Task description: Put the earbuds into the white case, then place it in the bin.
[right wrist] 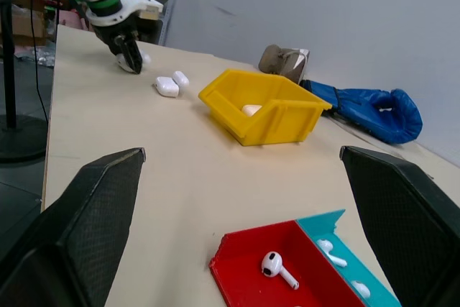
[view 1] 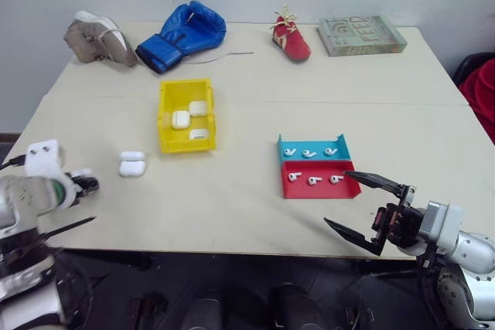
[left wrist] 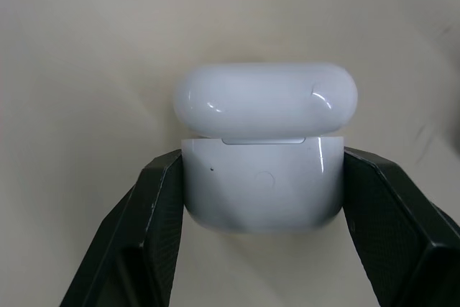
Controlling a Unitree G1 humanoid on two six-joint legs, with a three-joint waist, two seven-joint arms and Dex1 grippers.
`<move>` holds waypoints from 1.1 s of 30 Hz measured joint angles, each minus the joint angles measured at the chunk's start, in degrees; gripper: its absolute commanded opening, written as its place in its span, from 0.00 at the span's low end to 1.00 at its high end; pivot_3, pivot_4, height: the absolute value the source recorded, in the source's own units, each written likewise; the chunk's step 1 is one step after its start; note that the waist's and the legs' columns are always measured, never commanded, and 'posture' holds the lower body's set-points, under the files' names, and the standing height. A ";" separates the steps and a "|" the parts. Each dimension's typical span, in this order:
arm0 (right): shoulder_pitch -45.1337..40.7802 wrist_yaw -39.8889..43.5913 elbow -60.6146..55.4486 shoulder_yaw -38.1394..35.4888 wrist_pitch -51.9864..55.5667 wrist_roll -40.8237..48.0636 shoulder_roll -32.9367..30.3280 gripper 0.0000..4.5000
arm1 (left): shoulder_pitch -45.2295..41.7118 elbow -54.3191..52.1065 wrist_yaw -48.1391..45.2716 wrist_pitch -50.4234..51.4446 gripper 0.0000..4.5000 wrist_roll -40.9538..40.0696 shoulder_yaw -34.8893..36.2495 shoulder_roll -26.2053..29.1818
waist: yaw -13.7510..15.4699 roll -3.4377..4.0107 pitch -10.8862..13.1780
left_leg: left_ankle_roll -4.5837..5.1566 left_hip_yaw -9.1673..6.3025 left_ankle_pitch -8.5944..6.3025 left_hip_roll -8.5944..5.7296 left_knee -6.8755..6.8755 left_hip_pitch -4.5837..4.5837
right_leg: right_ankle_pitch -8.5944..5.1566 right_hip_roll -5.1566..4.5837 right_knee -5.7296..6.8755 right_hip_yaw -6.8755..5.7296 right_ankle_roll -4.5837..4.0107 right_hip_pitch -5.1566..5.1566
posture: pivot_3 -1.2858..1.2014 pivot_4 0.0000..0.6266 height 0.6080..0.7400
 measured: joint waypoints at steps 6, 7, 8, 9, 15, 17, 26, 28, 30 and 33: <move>-1.00 -1.11 -0.22 -0.70 1.19 0.01 -1.67 1.00 | 6.95 -3.58 -19.71 -19.86 0.62 -7.25 11.54 2.68 | 0.13 -0.01 0.01 | 0.01 -0.04 0.00 0.00 0.04 0.00 | -0.02 -0.05 -0.18 -0.05 -0.03 0.12 | 0.52 0.24 1.00; -1.37 -1.41 -0.43 -0.82 1.67 0.05 -2.33 1.00 | 8.03 -3.76 -24.41 -25.46 0.62 -8.55 12.62 2.51 | 0.21 0.00 0.02 | 0.01 -0.03 0.00 0.00 0.04 0.00 | -0.02 -0.06 -0.25 -0.05 -0.04 0.14 | 0.52 0.24 1.00; -1.39 -1.50 -0.62 -1.15 1.94 0.08 -3.06 1.00 | 8.93 -4.50 -28.96 -31.01 0.62 -10.12 13.09 1.54 | 0.43 0.05 0.04 | 0.01 -0.04 0.00 0.00 0.02 0.00 | -0.02 -0.08 -0.35 -0.06 -0.04 0.20 | 0.52 0.24 1.00; -1.28 -1.48 -0.79 -1.63 2.41 0.16 -3.87 1.00 | 9.16 -5.53 -32.93 -36.64 0.62 -11.50 13.24 -0.65 | 0.71 0.14 0.05 | 0.02 -0.04 0.00 0.00 0.02 0.00 | -0.02 -0.08 -0.51 -0.09 -0.04 0.27 | 0.52 0.24 1.00; 3.30 0.07 -2.46 -9.51 8.91 3.81 -11.39 1.00 | 7.70 -15.39 -46.44 -53.32 0.62 -23.61 0.96 -15.95 | 2.59 0.19 0.08 | 0.18 -0.15 -0.06 -0.02 0.08 0.01 | 0.01 -0.07 -0.81 -0.25 0.02 0.62 | 0.52 0.24 1.00; 6.27 0.74 -2.55 -11.40 10.09 4.04 -11.78 1.00 | 7.08 -16.63 -48.54 -55.28 0.62 -25.37 -5.41 -19.55 | 2.55 0.19 0.08 | 0.22 -0.13 -0.08 -0.01 0.08 0.05 | 0.03 -0.02 -0.92 -0.25 0.05 0.75 | 0.52 0.24 1.00; 25.31 1.43 1.29 -23.59 10.29 -2.59 -10.13 1.00 | 5.17 -10.46 -59.64 -70.60 0.62 -22.42 -28.56 -32.20 | 2.46 0.21 0.07 | 0.33 0.01 -0.12 0.05 0.10 0.19 | 0.07 0.23 -1.26 -0.12 0.14 1.01 | 0.52 0.24 1.00; 28.01 1.70 6.36 -25.03 8.42 -5.59 -9.24 1.00 | 5.38 -7.20 -61.49 -74.38 0.62 -20.44 -31.87 -34.22 | 2.53 0.21 0.07 | 0.34 0.04 -0.11 0.06 0.10 0.16 | 0.07 0.28 -1.45 -0.03 0.14 1.05 | 0.52 0.24 1.00; 28.33 2.19 9.04 -25.37 6.58 -6.66 -9.05 1.00 | 5.37 -5.03 -62.78 -76.74 0.62 -19.18 -34.24 -34.66 | 2.02 0.21 0.07 | 0.35 0.15 -0.11 0.10 0.10 0.16 | 0.07 0.34 -1.50 0.11 0.14 1.05 | 0.52 0.24 1.00; 27.37 -0.52 9.15 -25.37 9.15 -9.87 -10.86 1.00 | 5.44 -3.59 -63.83 -78.68 0.62 -18.35 -36.07 -34.66 | 1.09 0.37 0.00 | 0.34 0.21 -0.11 0.14 0.09 0.21 | 0.07 0.37 -1.47 0.17 0.14 1.06 | 0.52 0.24 1.00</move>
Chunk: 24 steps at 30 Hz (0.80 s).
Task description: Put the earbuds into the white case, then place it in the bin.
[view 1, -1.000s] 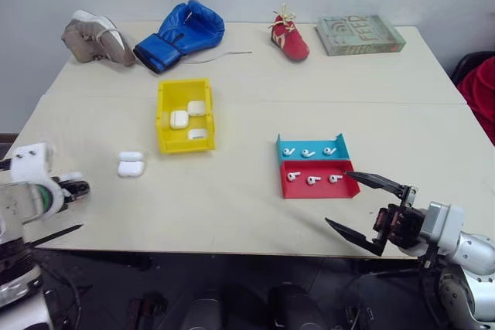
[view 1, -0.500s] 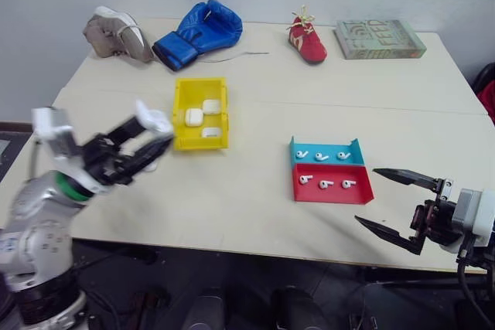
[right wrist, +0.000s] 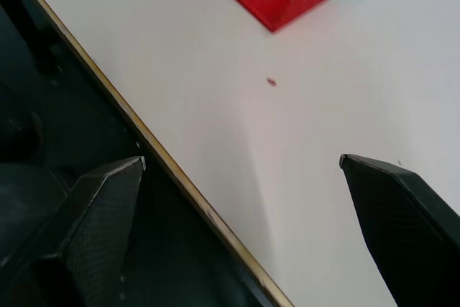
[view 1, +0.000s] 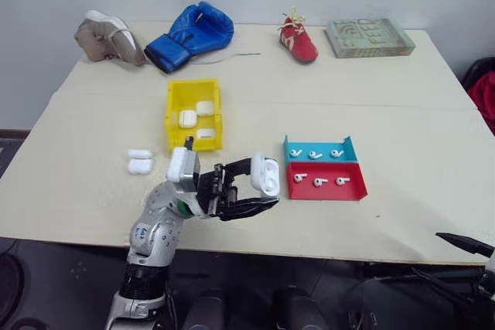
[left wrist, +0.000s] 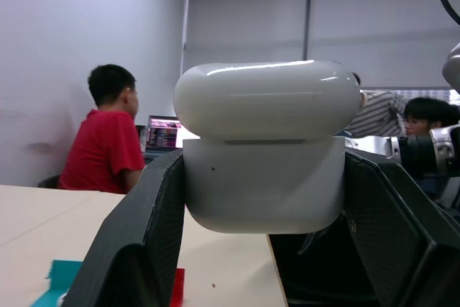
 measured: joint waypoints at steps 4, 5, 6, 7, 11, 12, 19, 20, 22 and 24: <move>-4.52 0.65 -3.16 1.43 6.90 1.30 -5.90 1.00 | 0.97 0.72 -0.53 -2.05 0.62 0.53 -0.84 0.84 | -0.04 0.18 -0.10 | -0.02 0.00 0.01 0.03 0.02 0.03 | 0.00 0.05 0.03 0.03 0.00 0.00 | 0.52 0.24 1.00; -6.20 1.11 -4.53 2.62 9.64 2.10 -8.30 1.00 | 1.24 1.41 -0.54 -2.64 0.62 0.93 -0.91 1.00 | -0.04 0.20 -0.11 | -0.02 0.00 0.01 0.03 0.03 0.03 | 0.00 0.05 0.04 0.04 0.00 0.01 | 0.52 0.24 1.00; -8.16 1.47 -6.04 3.57 12.11 2.80 -10.51 1.00 | 1.35 2.15 -0.52 -3.08 0.62 1.38 -1.26 1.12 | 0.13 0.21 -0.11 | 0.00 -0.03 0.03 0.03 0.04 0.01 | 0.00 0.05 0.04 0.02 0.00 0.00 | 0.52 0.24 1.00; -10.57 1.70 -7.17 4.95 14.77 3.38 -12.95 1.00 | 1.73 2.27 -0.45 -3.53 0.62 1.71 -1.31 1.25 | 0.21 0.19 -0.10 | 0.00 -0.09 0.02 0.03 0.08 0.00 | 0.01 0.05 0.05 -0.01 0.01 0.00 | 0.52 0.24 1.00; -23.11 1.97 -10.11 12.40 24.18 4.35 -21.80 1.00 | 2.13 2.34 0.29 -5.29 0.62 2.56 -1.35 1.70 | 0.51 0.17 -0.09 | -0.01 -0.28 0.02 0.02 0.06 -0.09 | 0.03 0.05 0.02 -0.07 0.05 -0.05 | 0.52 0.24 1.00; -26.54 1.89 -10.40 14.77 25.64 4.29 -22.75 1.00 | 2.32 2.28 0.45 -5.54 0.62 2.71 -1.34 1.90 | 0.79 0.17 -0.09 | -0.01 -0.31 0.02 0.02 0.05 -0.14 | 0.03 0.04 0.00 -0.09 0.05 -0.10 | 0.52 0.24 1.00; -54.50 3.20 -7.01 39.00 34.69 -2.85 -23.90 0.91 | 3.48 2.34 1.93 -7.05 0.62 3.65 -1.73 2.56 | 1.29 0.18 -0.06 | -0.02 -0.36 0.01 0.00 0.11 -0.26 | 0.03 0.00 -0.07 -0.14 0.05 -0.21 | 0.52 0.24 1.00; -56.96 3.50 -5.88 41.48 35.02 -4.48 -23.40 0.88 | 3.55 2.29 2.01 -7.16 0.62 3.70 -1.85 2.64 | 1.44 0.17 -0.05 | -0.02 -0.36 0.01 0.00 0.10 -0.30 | 0.03 -0.02 -0.08 -0.15 0.05 -0.23 | 0.52 0.24 1.00; -60.57 3.84 -3.50 45.59 35.09 -7.51 -22.32 0.73 | 3.88 2.25 2.20 -7.42 0.62 3.74 -1.86 2.99 | 1.52 0.17 -0.06 | -0.02 -0.37 0.00 -0.01 0.10 -0.36 | 0.03 -0.05 -0.07 -0.18 0.05 -0.29 | 0.52 0.24 1.00; -62.58 4.35 -2.08 47.93 35.15 -9.49 -21.61 0.58 | 4.10 2.16 2.71 -7.47 0.62 3.82 -1.93 3.07 | 1.53 0.17 -0.06 | -0.02 -0.36 0.00 -0.02 0.12 -0.47 | 0.03 -0.08 -0.05 -0.20 0.05 -0.41 | 0.52 0.24 1.00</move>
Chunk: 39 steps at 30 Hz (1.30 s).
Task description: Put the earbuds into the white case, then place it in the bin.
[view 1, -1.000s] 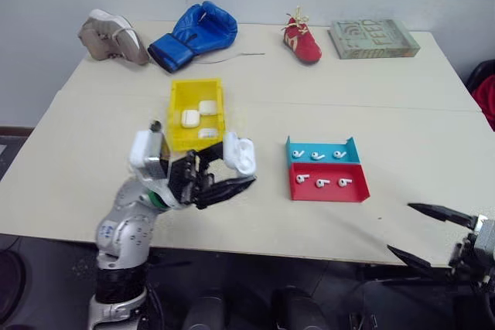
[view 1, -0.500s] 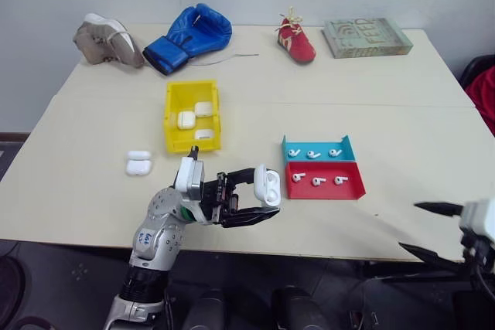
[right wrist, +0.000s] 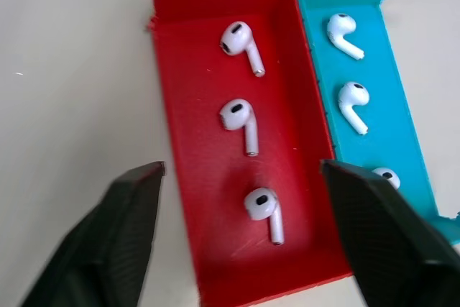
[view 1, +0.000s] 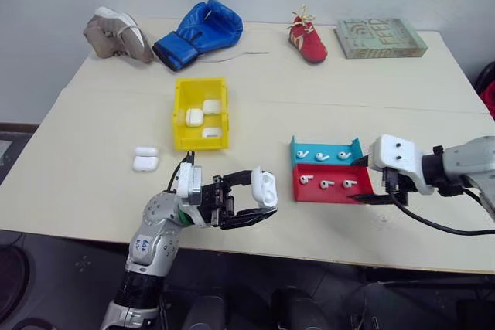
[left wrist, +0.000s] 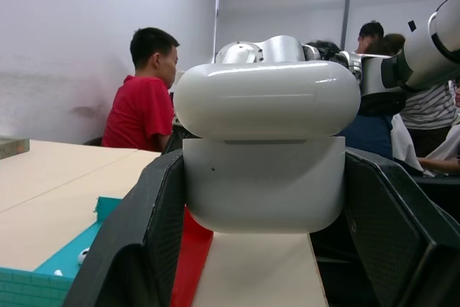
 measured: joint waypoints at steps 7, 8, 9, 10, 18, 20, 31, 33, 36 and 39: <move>-6.01 3.17 2.60 5.91 -0.45 -5.16 2.14 0.50 | 1.41 -0.13 1.35 -0.42 0.62 0.20 -0.42 0.27 | -0.18 0.01 0.00 | -0.02 0.00 -0.02 0.00 0.60 -0.70 | 0.00 -0.01 0.63 -0.02 0.01 -0.73 | 0.52 0.24 1.00; -6.74 3.27 2.97 6.36 -0.72 -5.99 2.77 0.50 | 1.40 -0.13 1.39 -0.49 0.62 0.22 -0.56 0.29 | -0.20 0.01 0.00 | -0.02 0.01 -0.02 0.00 0.64 -0.70 | 0.00 -0.01 0.64 -0.01 0.01 -0.73 | 0.52 0.24 1.00; -7.24 3.39 3.45 6.87 -1.24 -6.72 3.09 0.50 | 1.41 -0.15 1.43 -0.53 0.62 0.24 -0.63 0.31 | -0.22 0.01 0.00 | -0.02 0.01 -0.02 0.00 0.67 -0.70 | 0.00 -0.01 0.67 0.00 0.00 -0.72 | 0.52 0.24 1.00; -7.54 3.59 4.03 7.26 -1.67 -7.40 3.30 0.50 | 1.40 -0.15 1.49 -0.55 0.62 0.27 -0.66 0.32 | -0.25 0.01 0.00 | -0.02 0.01 -0.02 0.00 0.69 -0.70 | 0.00 -0.01 0.70 0.01 0.00 -0.72 | 0.52 0.24 1.00; -8.70 5.78 7.02 8.61 -3.89 -11.68 4.25 0.50 | 1.89 -0.23 2.54 -1.18 0.62 0.55 -1.10 0.60 | -0.32 0.02 0.00 | -0.01 0.01 -0.03 -0.01 0.69 -0.70 | 0.01 -0.02 0.74 0.01 0.00 -0.74 | 0.52 0.24 1.00; -9.70 6.14 7.96 8.61 -4.38 -12.55 4.87 0.50 | 2.05 -0.34 2.81 -1.20 0.62 0.57 -1.26 0.66 | -0.42 0.02 0.00 | -0.01 0.01 -0.03 -0.01 0.69 -0.69 | 0.00 -0.02 0.76 0.00 0.00 -0.74 | 0.52 0.24 1.00; -12.34 8.35 11.81 10.83 -6.66 -16.20 7.71 0.50 | 2.27 -0.71 3.37 -1.20 0.62 0.52 -1.55 1.62 | -1.39 0.02 0.00 | -0.01 0.00 -0.03 -0.01 0.72 -0.69 | 0.00 -0.02 0.82 0.00 0.00 -0.74 | 0.52 0.24 1.00; -13.03 8.46 12.51 10.85 -6.89 -16.75 8.15 0.50 | 2.27 -0.73 3.47 -1.19 0.62 0.51 -1.56 1.67 | -1.39 0.02 0.00 | -0.01 0.01 -0.03 -0.01 0.72 -0.69 | 0.00 -0.02 0.83 0.00 0.00 -0.74 | 0.52 0.24 1.00; -13.26 8.72 13.63 10.92 -7.65 -17.68 8.90 0.50 | 2.27 -0.74 3.64 -1.18 0.62 0.50 -1.52 1.93 | -1.39 0.02 0.00 | -0.01 0.00 -0.03 0.00 0.72 -0.69 | 0.00 -0.02 0.83 0.00 0.00 -0.74 | 0.52 0.24 1.00; -13.32 8.87 14.92 11.53 -8.18 -18.66 9.70 0.50 | 2.26 -0.74 3.71 -1.17 0.62 0.48 -1.48 1.98 | -1.40 0.02 0.00 | -0.01 0.00 -0.03 -0.01 0.73 -0.69 | 0.00 -0.03 0.83 0.00 0.00 -0.74 | 0.52 0.24 1.00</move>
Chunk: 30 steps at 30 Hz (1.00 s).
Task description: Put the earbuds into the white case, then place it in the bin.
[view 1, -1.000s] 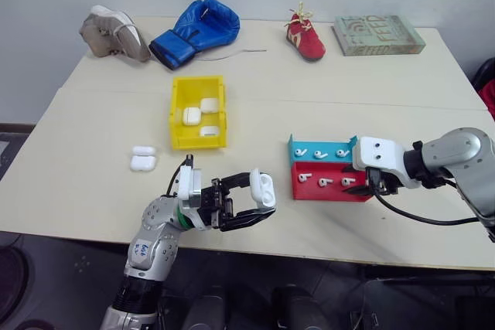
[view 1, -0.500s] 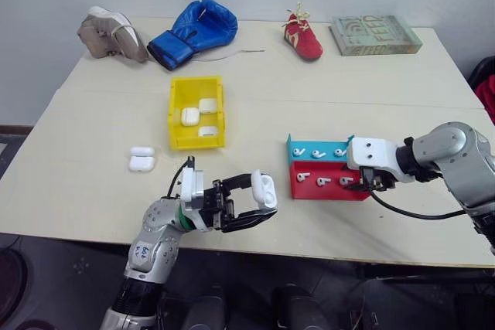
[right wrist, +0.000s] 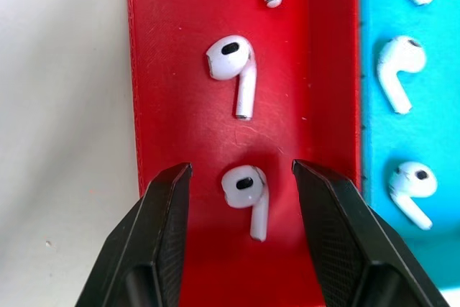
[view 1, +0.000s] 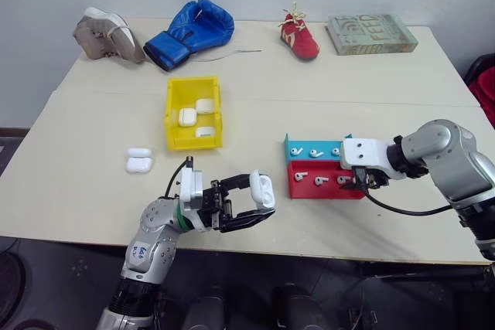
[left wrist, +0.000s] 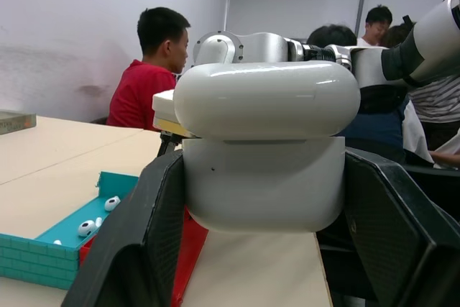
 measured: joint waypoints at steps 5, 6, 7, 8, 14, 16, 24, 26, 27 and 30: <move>-0.73 0.52 1.19 0.42 -0.89 -1.16 0.59 0.50 | 0.00 0.00 0.05 0.00 0.62 0.00 0.02 0.10 | 0.00 0.00 0.00 | 0.00 0.00 0.00 0.00 0.01 0.00 | 0.00 0.00 0.00 -0.01 0.00 0.00 | 0.52 0.24 1.00; -0.82 0.61 1.30 0.44 -0.93 -1.30 0.60 0.50 | 0.00 -0.02 0.05 0.00 0.62 0.00 0.02 0.10 | 0.00 0.00 0.00 | 0.00 0.00 0.00 0.00 0.01 0.00 | 0.00 0.00 0.01 -0.01 0.00 0.00 | 0.52 0.24 1.00; -0.83 0.73 1.58 0.47 -0.98 -1.50 0.60 0.50 | 0.00 -0.02 0.07 0.00 0.62 0.00 0.02 0.11 | 0.00 0.00 0.00 | 0.00 0.00 0.00 0.00 0.01 0.00 | 0.00 0.00 0.01 -0.01 0.00 0.00 | 0.52 0.24 1.00; -0.82 0.89 1.95 0.63 -0.99 -1.88 0.61 0.50 | 0.00 -0.03 0.08 0.00 0.62 0.00 0.02 0.11 | -0.01 0.00 0.00 | 0.00 0.00 0.00 0.00 0.00 0.00 | 0.00 0.00 0.01 -0.01 0.00 0.00 | 0.52 0.24 1.00; -1.02 1.41 2.59 0.65 -1.15 -1.92 0.82 0.41 | 0.00 -0.10 0.23 -0.01 0.62 0.00 0.03 0.16 | -0.01 0.00 0.00 | 0.00 0.00 0.00 0.00 0.01 0.01 | 0.00 0.00 0.01 -0.01 0.00 0.00 | 0.52 0.24 1.00; -1.02 1.79 2.69 0.66 -1.34 -1.95 0.82 0.28 | 0.00 -0.11 0.34 -0.01 0.62 0.00 0.03 0.17 | -0.01 0.00 0.00 | 0.00 0.00 0.00 0.00 0.01 0.01 | 0.00 0.00 0.01 0.00 0.00 0.00 | 0.52 0.24 1.00; -1.02 1.74 3.07 0.67 -1.99 -2.05 0.96 0.21 | 0.24 -1.15 0.64 -0.01 0.62 0.00 0.02 0.31 | -0.01 0.00 0.00 | -0.01 0.00 0.00 0.00 0.01 0.01 | 0.00 0.00 0.03 0.00 0.00 0.00 | 0.52 0.24 1.00; -1.02 1.75 3.11 0.66 -2.05 -2.05 0.96 0.21 | 0.30 -1.62 0.65 -0.01 0.62 0.00 0.01 0.31 | -0.01 0.00 0.00 | -0.01 0.00 0.00 0.00 0.01 0.01 | 0.00 -0.01 0.03 0.00 0.00 0.00 | 0.52 0.24 1.00; -1.02 1.75 3.15 0.67 -2.10 -2.05 0.97 0.21 | 0.34 -1.63 0.66 -0.01 0.62 0.00 0.01 0.31 | -0.01 0.00 0.00 | -0.01 0.00 0.00 0.00 0.02 0.02 | 0.00 0.00 0.03 0.00 0.00 0.00 | 0.52 0.24 1.00; -1.07 1.79 3.39 0.67 -2.37 -2.05 0.97 0.21 | 0.69 -1.63 0.69 -0.01 0.62 0.00 0.01 0.34 | -0.01 0.00 0.00 | -0.01 0.00 0.00 0.00 0.02 0.02 | 0.00 -0.01 0.03 0.00 0.00 0.00 | 0.52 0.24 1.00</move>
